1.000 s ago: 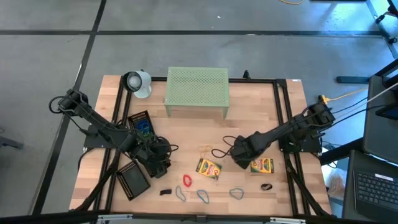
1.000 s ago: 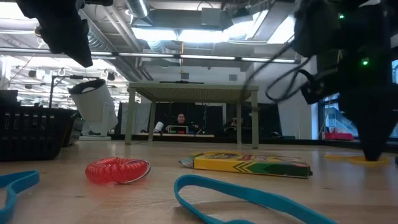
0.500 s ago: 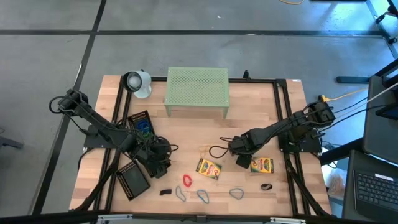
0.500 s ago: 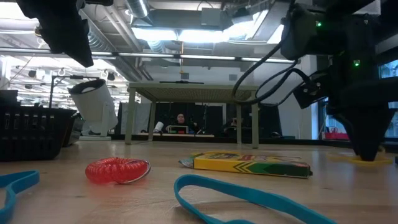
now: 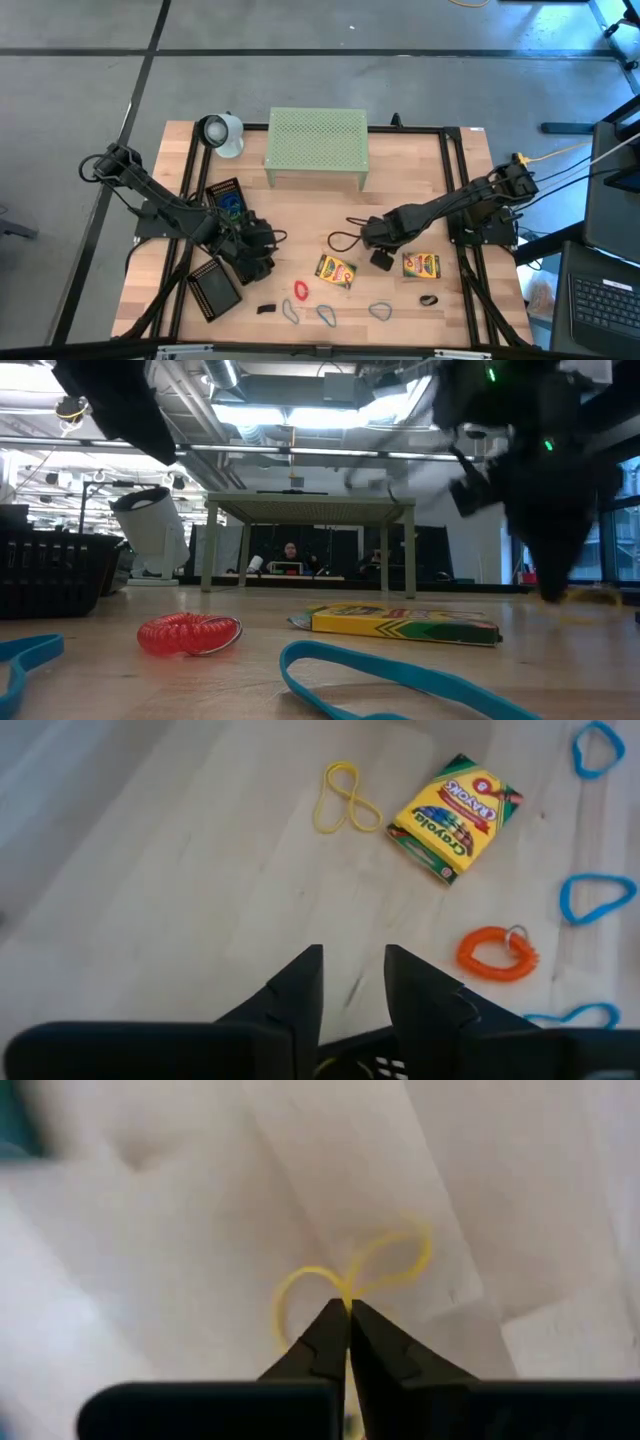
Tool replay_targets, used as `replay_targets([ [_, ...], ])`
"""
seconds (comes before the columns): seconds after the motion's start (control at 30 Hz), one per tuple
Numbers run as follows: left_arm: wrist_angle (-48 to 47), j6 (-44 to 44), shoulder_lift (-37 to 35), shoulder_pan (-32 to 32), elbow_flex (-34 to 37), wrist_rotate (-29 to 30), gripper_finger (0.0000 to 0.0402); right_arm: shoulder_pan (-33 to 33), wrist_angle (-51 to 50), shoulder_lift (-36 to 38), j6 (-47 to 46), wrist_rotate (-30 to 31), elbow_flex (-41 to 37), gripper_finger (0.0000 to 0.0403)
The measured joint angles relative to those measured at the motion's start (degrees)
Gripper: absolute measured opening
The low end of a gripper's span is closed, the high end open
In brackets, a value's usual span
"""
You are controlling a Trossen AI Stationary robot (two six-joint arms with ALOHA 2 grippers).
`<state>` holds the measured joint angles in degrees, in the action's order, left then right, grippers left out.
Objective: Pick & Place Office Desk Supplies
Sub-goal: Put the yellow rubber band into the middle black bin
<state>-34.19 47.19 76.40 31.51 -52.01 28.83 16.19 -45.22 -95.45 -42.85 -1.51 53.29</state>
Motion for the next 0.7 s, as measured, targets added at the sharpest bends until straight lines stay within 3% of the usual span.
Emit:
replay_targets([
  [0.4,12.3,-19.5,0.0,0.0,0.0,-1.3,0.0131,2.1,2.3,0.1,9.8,10.3,17.9,0.0008],
  [0.7,29.6,-39.7,0.0,-0.4,0.0,-0.1,0.0156,2.9,20.3,0.2,22.7,11.2,22.8,0.0009],
])
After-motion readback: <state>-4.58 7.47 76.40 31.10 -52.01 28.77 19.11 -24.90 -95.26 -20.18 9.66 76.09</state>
